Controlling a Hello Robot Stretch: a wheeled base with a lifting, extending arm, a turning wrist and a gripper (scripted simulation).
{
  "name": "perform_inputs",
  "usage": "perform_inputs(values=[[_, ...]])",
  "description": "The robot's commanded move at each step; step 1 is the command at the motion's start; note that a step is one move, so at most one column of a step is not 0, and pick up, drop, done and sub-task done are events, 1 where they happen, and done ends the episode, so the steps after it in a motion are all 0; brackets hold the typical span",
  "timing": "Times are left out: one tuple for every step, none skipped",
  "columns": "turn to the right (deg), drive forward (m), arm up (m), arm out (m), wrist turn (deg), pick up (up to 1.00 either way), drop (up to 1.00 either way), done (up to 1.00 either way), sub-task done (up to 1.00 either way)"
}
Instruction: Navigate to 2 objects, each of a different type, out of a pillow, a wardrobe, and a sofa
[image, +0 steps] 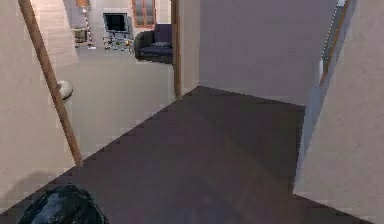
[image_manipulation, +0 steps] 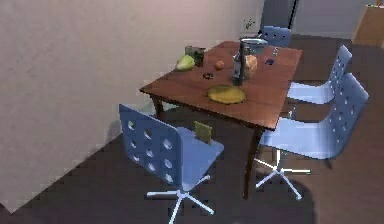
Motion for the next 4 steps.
perform_inputs(values=[[0.0,0.6,0.0,0.0,0.0,0.0,0.0,0.0,0.0],[-18.0,0.0,0.0,0.0,0.0,0.0,0.0,0.0,0.0],[0.0,1.0,0.0,0.0,0.0,0.0,0.0,0.0,0.0],[-3.0,0.0,0.0,0.0,0.0,0.0,0.0,0.0,0.0]])
